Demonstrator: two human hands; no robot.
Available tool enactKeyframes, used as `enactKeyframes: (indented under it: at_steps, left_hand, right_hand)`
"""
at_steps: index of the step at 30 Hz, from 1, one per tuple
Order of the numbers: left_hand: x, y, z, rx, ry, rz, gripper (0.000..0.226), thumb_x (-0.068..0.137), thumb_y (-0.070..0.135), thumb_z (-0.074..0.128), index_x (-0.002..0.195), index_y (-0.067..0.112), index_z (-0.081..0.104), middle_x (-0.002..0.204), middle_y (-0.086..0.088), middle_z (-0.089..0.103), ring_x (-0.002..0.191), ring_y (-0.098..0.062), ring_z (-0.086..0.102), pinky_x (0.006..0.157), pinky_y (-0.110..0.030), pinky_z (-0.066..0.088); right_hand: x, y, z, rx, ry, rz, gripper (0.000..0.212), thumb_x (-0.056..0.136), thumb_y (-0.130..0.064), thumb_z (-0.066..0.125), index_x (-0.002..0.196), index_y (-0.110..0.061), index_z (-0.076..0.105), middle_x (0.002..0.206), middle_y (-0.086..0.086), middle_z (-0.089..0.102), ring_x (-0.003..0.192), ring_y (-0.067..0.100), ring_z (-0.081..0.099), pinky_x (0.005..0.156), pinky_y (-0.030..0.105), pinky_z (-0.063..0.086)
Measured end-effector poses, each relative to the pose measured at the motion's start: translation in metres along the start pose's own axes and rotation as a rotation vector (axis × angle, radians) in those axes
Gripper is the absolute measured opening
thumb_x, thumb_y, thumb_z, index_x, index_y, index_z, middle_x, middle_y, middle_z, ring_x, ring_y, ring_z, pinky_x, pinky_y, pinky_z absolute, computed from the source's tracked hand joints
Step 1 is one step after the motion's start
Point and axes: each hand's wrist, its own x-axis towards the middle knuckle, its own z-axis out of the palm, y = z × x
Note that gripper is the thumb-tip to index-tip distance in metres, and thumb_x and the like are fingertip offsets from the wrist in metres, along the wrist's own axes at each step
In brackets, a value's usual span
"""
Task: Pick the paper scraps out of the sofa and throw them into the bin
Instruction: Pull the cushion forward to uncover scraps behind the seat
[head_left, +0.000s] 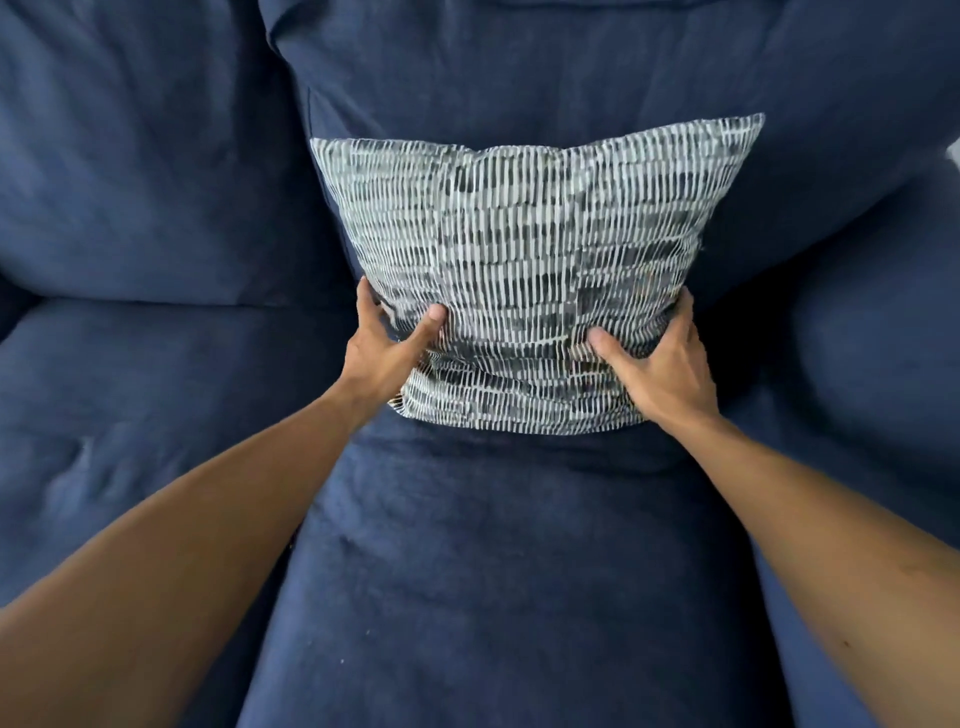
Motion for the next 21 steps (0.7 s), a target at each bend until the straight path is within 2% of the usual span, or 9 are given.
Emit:
enactKeyframes:
  at_steps: [5,9,12,14,17,21]
  left_hand:
    - [0.014,-0.012,0.011,-0.028,-0.044,-0.043,0.119,0.067,0.091,0.057,0.158,0.042,-0.004,0.162,-0.003,0.035,0.142,-0.028,0.042,0.118,-0.052,0.033]
    - [0.021,-0.012,0.018,-0.083,-0.044,-0.047,0.118,0.074,0.085,0.057,0.16,0.035,-0.007,0.167,-0.006,0.025,0.15,-0.027,0.03,0.122,-0.052,0.024]
    - [0.022,-0.007,0.015,-0.12,-0.023,-0.046,0.127,0.062,0.094,0.059,0.159,0.034,0.003,0.165,-0.002,0.029,0.149,-0.025,0.031,0.121,-0.055,0.027]
    - [0.021,-0.003,0.012,-0.126,-0.012,-0.04,0.126,0.061,0.094,0.06,0.159,0.033,0.01,0.162,-0.001,0.034,0.147,-0.024,0.035,0.12,-0.054,0.03]
    - [0.013,0.005,0.006,-0.129,0.007,-0.019,0.117,0.067,0.088,0.062,0.158,0.03,0.016,0.159,0.0,0.039,0.143,-0.024,0.039,0.119,-0.052,0.032]
    - [-0.003,0.018,-0.005,-0.178,0.026,0.039,0.1,0.068,0.085,0.065,0.148,0.032,0.036,0.141,0.014,0.054,0.131,-0.015,0.049,0.113,-0.042,0.037]
  right_hand:
    - [0.009,0.008,0.016,0.112,0.009,0.0,0.127,0.064,-0.089,0.059,0.157,-0.028,-0.001,0.16,0.008,0.031,0.141,0.035,0.037,0.111,0.057,0.036]
    - [0.012,0.006,0.019,0.191,0.049,-0.035,0.126,0.062,-0.088,0.061,0.157,-0.025,0.007,0.157,0.004,0.036,0.14,0.03,0.039,0.113,0.055,0.035]
    - [0.01,0.002,0.016,0.228,0.067,-0.068,0.116,0.068,-0.081,0.066,0.155,-0.024,0.015,0.153,0.003,0.04,0.138,0.027,0.041,0.113,0.05,0.035]
    - [0.007,0.001,0.013,0.241,0.065,-0.094,0.107,0.073,-0.074,0.068,0.153,-0.024,0.019,0.152,0.002,0.041,0.137,0.025,0.042,0.112,0.044,0.035]
    - [-0.004,-0.006,0.006,0.258,0.061,-0.115,0.097,0.076,-0.07,0.069,0.149,-0.02,0.027,0.146,0.002,0.046,0.13,0.022,0.047,0.108,0.038,0.037]
    - [-0.022,-0.023,-0.008,0.265,0.048,-0.137,0.087,0.08,-0.066,0.068,0.143,-0.017,0.036,0.139,0.002,0.052,0.122,0.017,0.049,0.103,0.031,0.038]
